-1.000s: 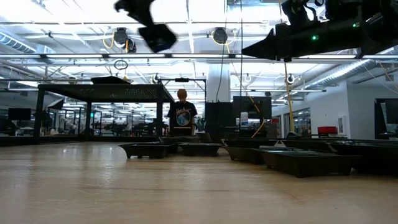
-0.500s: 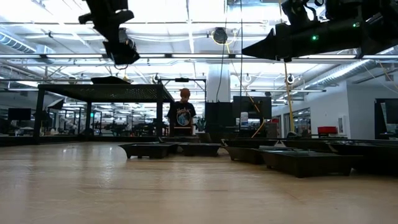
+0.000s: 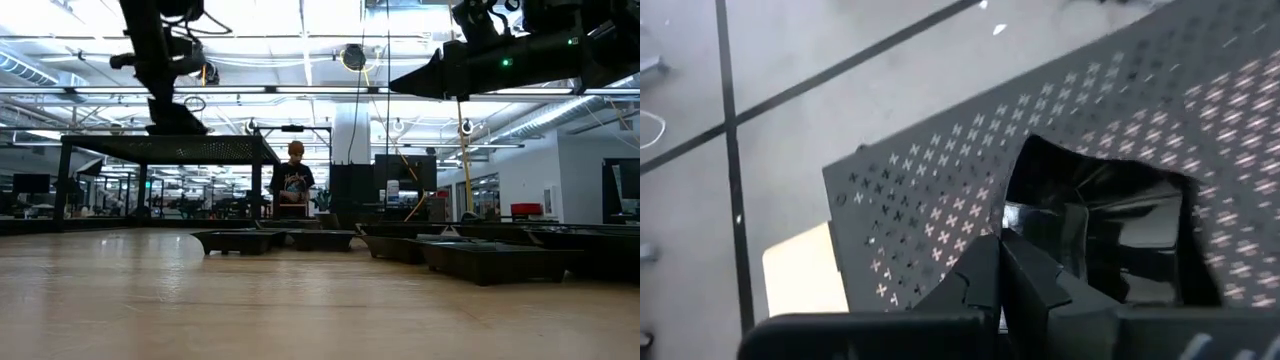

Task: Pick & Place Mini shaped plates
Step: Stack the distorted square plate on top of the distorted square plate on the shelf

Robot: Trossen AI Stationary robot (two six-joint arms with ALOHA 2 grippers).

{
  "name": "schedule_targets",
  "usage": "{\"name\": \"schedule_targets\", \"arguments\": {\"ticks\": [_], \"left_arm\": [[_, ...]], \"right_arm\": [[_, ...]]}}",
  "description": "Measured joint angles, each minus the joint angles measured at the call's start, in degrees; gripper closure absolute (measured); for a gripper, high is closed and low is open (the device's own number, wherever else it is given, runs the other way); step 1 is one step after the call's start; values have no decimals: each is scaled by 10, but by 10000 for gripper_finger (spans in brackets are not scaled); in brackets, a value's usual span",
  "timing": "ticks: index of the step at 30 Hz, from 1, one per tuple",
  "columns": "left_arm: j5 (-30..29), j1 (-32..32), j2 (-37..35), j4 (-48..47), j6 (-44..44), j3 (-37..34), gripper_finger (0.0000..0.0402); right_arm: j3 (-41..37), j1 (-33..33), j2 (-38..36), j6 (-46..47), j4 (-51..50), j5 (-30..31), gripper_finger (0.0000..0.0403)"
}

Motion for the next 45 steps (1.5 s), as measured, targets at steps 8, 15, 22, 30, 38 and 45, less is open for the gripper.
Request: {"name": "schedule_targets", "arguments": {"ticks": [8, 15, 22, 30, 38, 45], "left_arm": [[6, 6, 0, 9, -1, -6, 387], [53, 6, 0, 12, 6, -6, 388], [50, 6, 0, 12, -6, -6, 319], [36, 6, 0, 12, -17, -6, 234], [78, -22, 0, 52, 5, -6, 189], [116, -75, 0, 176, 52, -6, 188]], "right_arm": [[0, 0, 0, 0, 2, 0, 206], [0, 0, 0, 0, 2, 0, 206], [0, 0, 0, 0, 2, 0, 206], [0, 0, 0, 0, 2, 0, 206], [0, -42, 0, 69, -38, 22, 206], [0, -107, 1, 192, -119, -13, 206]]}}
